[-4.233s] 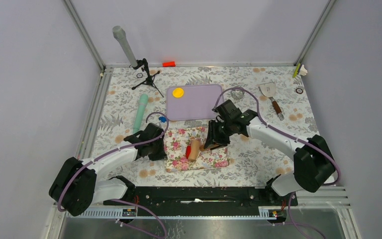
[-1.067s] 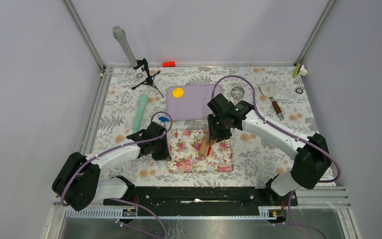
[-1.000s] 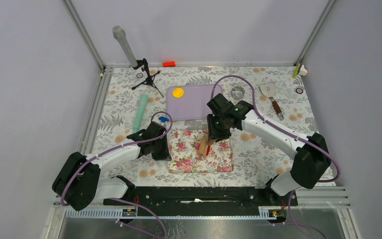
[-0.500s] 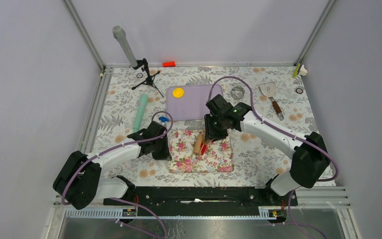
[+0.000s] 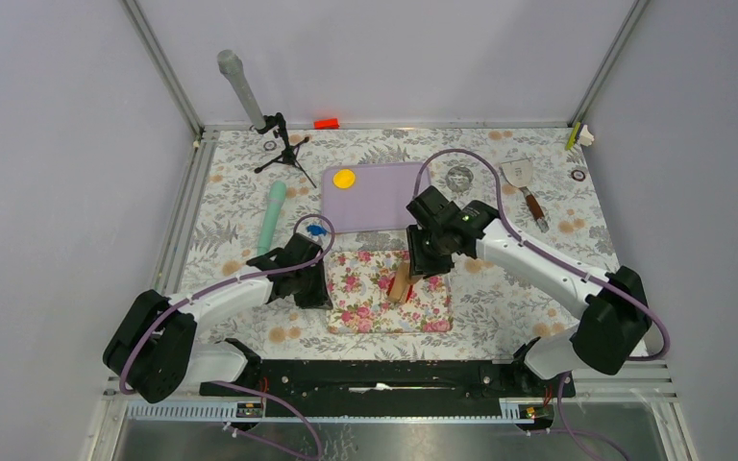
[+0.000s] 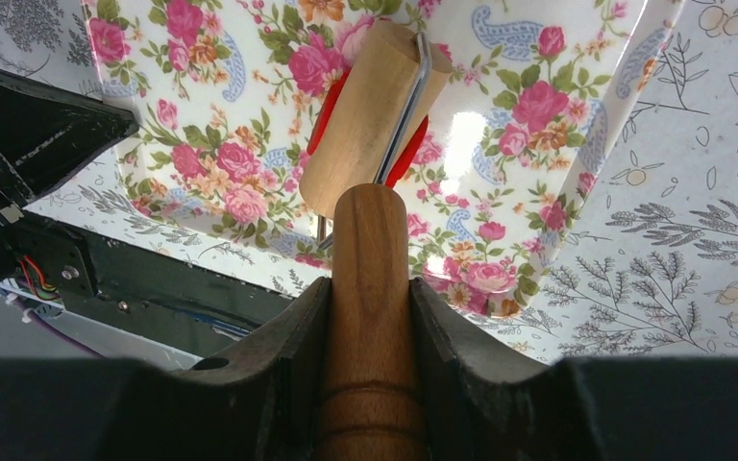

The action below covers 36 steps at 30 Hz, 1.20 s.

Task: Roll out the dumpling wrappers from the dough
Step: Flatten out the dough on the work surface.

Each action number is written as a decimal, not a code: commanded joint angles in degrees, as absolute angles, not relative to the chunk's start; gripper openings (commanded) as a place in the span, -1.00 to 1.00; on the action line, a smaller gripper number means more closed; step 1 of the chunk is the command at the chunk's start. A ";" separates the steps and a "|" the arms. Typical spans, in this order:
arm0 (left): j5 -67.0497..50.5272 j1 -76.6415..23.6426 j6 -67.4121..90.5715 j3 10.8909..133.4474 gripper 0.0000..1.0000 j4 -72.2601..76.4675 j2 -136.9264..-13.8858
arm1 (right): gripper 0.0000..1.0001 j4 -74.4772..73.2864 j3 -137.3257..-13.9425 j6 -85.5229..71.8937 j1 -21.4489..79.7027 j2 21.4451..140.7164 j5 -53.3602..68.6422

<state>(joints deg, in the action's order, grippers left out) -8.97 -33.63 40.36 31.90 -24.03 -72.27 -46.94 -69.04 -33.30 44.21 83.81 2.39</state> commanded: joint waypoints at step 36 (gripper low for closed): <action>-2.20 -33.57 42.25 32.79 -1.00 -24.25 -67.03 | -1.00 -42.36 -55.90 -32.52 48.07 79.44 5.05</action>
<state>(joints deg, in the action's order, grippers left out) -4.23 -33.71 41.63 31.90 -26.50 -69.63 -33.78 -58.19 -34.59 47.81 79.61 12.64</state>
